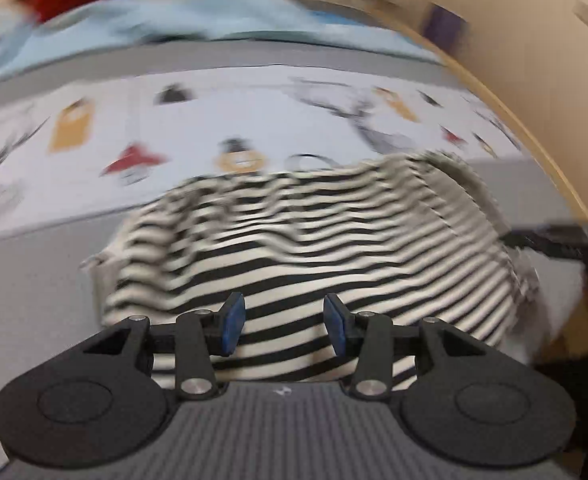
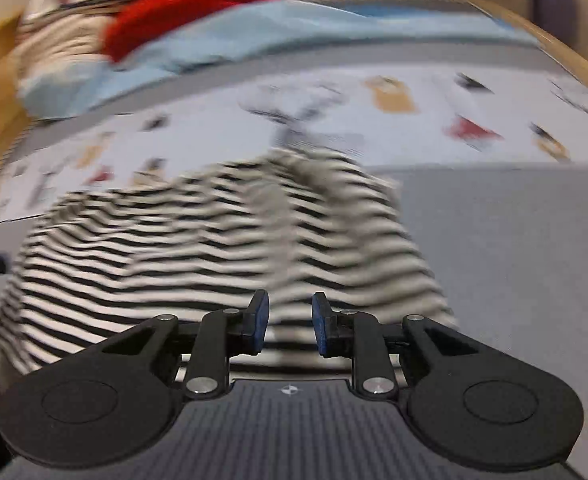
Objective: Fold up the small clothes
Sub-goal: 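Open both grippers and raise them above the folded shirt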
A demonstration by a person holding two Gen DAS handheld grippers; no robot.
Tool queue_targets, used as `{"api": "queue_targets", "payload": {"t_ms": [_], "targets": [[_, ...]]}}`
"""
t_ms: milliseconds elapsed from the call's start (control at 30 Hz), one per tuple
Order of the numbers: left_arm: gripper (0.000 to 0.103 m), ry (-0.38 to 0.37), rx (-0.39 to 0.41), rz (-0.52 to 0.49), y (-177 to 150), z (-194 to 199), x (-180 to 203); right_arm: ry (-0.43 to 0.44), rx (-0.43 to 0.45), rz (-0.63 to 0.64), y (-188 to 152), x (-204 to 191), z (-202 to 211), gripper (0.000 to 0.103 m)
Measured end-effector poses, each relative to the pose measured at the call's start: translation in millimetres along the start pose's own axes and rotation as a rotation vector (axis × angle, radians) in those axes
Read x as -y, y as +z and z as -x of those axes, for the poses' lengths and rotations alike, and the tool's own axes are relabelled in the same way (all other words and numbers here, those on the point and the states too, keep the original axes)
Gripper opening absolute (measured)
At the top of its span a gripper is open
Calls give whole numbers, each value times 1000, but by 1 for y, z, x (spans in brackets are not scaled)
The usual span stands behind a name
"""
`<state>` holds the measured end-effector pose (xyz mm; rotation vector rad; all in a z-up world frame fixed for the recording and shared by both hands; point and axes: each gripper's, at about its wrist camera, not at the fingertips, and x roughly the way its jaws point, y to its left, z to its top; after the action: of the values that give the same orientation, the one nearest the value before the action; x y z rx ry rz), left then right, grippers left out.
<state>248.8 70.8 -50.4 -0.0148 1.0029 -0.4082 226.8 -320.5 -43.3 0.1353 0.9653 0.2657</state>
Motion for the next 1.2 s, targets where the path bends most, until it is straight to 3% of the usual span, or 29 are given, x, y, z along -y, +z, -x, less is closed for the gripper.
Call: {"api": "queue_targets", "payload": {"t_ms": [67,133,233,300,467,533,600,633,733,767,833,867,900,1000,1067,1200], "targets": [[47,-6,-35,-52,2,-18,13,48,-2,44,3,-21,-11,25],[43,46,-70,-71,-2,-45,13,68,-34,78,3,-38,-25,25],[36,145,-176,-58,-7,-85,-3,-8,-169,145,-6,-50,-57,25],[35,124,-140,-18,1,-81,-9,-27,-203,172,-9,-51,-67,25],[36,111,3,118,17,-48,-28,1,-120,100,8,-45,-52,26],[35,132,-78,201,13,-64,-44,-28,-99,70,10,-38,-52,26],[20,182,-154,207,8,-76,-49,-81,-160,37,7,-27,-65,26],[14,202,-143,201,8,-71,-50,-81,-180,31,4,-25,-68,26],[15,170,1,241,16,-46,-50,-83,-149,42,6,-28,-65,26],[15,194,12,244,15,-44,-53,-74,-140,34,8,-28,-64,26],[15,283,-94,267,8,-62,-65,-84,-155,32,6,-26,-68,27],[15,277,-152,294,4,-70,-70,-96,-171,38,4,-25,-72,27],[15,257,-155,320,1,-66,-72,-105,-176,50,1,-27,-73,27],[26,247,-41,271,9,-30,-62,-130,-156,67,0,-37,-60,26],[58,270,47,232,11,5,-51,-136,-119,80,0,-47,-45,27],[65,239,221,202,3,73,-40,-137,-11,136,0,-75,-13,28]]}}
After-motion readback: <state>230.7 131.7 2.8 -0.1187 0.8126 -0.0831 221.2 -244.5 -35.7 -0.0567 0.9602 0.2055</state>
